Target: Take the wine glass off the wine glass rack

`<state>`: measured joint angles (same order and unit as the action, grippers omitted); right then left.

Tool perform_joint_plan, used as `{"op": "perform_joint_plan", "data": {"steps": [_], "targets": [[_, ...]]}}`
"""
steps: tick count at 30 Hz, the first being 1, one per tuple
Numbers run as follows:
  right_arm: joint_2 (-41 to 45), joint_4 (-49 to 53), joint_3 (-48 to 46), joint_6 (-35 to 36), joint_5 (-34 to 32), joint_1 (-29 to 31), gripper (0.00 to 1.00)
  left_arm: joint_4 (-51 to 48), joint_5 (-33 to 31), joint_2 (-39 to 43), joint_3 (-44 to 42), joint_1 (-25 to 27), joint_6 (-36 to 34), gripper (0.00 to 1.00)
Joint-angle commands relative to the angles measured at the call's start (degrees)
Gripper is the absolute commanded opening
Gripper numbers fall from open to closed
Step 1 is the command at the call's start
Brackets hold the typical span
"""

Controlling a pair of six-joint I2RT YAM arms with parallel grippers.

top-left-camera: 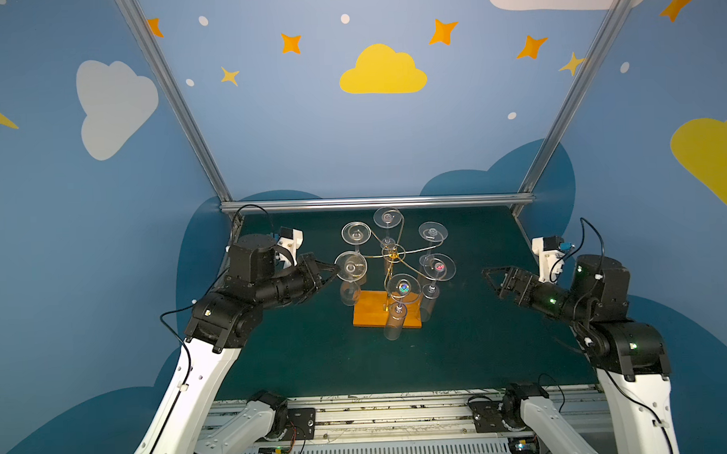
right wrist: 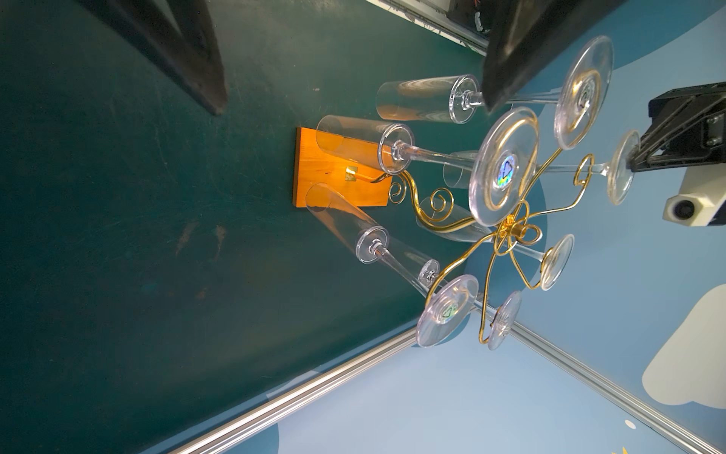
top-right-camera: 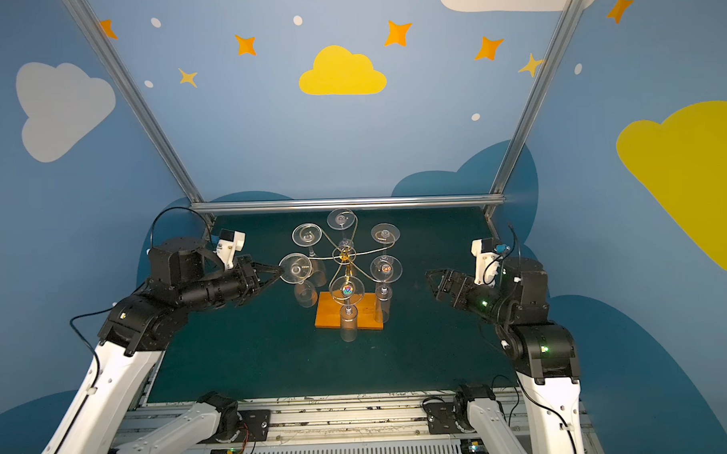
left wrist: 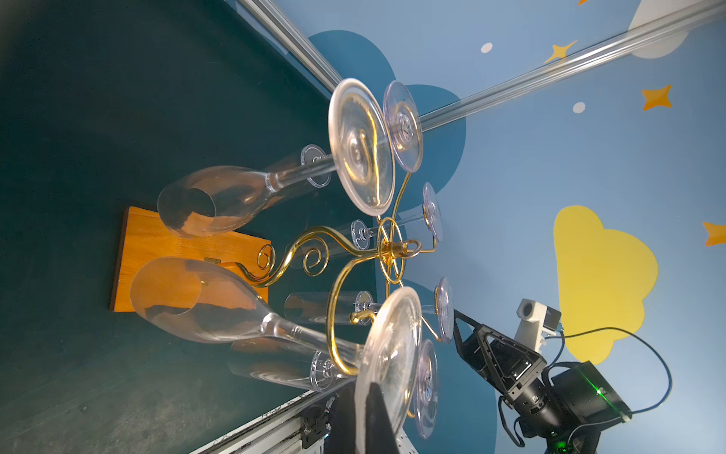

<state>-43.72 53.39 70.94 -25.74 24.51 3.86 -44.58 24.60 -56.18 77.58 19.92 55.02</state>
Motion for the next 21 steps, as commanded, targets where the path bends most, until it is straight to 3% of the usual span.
{"op": "perform_joint_plan", "data": {"steps": [1,12,21], "targets": [[0.57,-1.09,1.19,-1.19,0.27,0.18,0.99,-0.44,-0.11,-0.22,1.92,-0.84,3.17,0.03],[0.83,-1.83,0.91,-1.21,1.30,0.15,0.99,-0.19,2.02,-4.47,3.94,-1.74,9.20,0.03],[0.66,-3.55,0.57,-1.31,2.38,0.13,0.99,-0.34,5.34,-8.27,7.40,-2.30,9.21,0.03]]}}
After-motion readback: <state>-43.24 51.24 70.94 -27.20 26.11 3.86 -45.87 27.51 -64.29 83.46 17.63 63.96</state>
